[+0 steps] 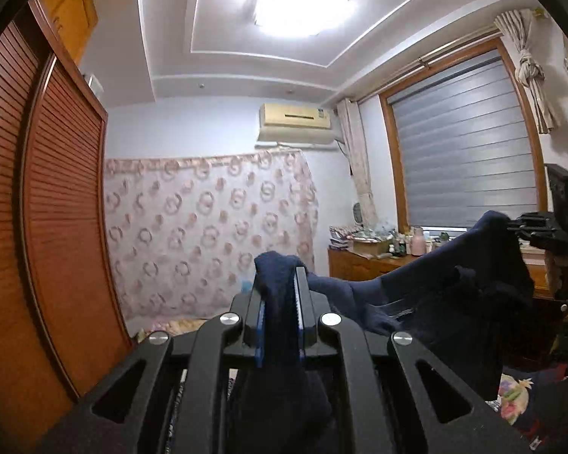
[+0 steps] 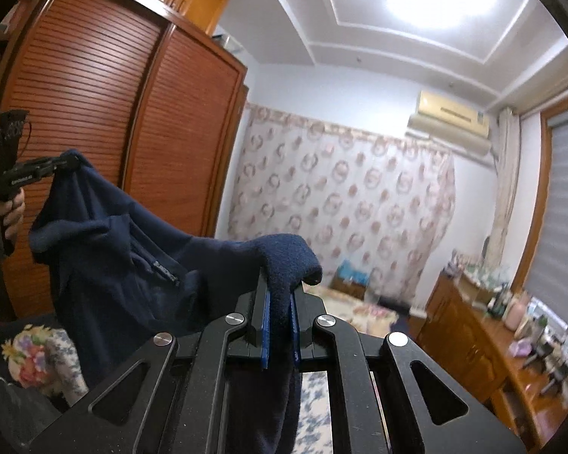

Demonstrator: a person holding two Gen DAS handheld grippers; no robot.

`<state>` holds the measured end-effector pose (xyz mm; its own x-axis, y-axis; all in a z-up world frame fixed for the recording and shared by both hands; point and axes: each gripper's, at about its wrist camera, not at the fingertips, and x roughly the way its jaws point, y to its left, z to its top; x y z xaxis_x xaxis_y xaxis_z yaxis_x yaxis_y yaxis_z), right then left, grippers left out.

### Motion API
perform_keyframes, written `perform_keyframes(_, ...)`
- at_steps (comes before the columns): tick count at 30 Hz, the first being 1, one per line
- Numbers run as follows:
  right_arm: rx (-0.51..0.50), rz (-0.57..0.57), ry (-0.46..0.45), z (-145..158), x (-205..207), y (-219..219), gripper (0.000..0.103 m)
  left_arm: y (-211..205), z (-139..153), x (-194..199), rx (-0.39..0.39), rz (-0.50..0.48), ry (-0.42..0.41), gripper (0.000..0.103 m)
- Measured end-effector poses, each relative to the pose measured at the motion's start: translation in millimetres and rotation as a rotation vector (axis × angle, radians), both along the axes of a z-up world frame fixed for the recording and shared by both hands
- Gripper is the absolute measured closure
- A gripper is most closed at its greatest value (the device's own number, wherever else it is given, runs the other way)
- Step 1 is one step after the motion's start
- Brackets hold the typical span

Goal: Fold small clothes
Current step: 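Lower the lifted shirt flat onto the bed and open both tools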

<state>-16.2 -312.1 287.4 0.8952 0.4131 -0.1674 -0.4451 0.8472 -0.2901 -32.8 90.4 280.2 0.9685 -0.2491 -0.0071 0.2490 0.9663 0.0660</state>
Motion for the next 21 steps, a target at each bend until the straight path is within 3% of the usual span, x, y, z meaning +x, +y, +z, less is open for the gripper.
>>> perform_keyframes(6, -0.011, -0.04, -0.053, 20, -21, -14, 0.098, 14, -2, -7, -0.019, 0.011, -0.019, 0.094)
perform_keyframes(17, -0.032, -0.117, -0.046, 14, -35, -42, 0.098, 9, -10, -3, -0.042, -0.014, -0.026, 0.094)
perform_keyframes(21, -0.033, -0.132, -0.027, 8, -25, -49, 0.098, 6, -20, 22, -0.042, -0.017, 0.02, 0.094)
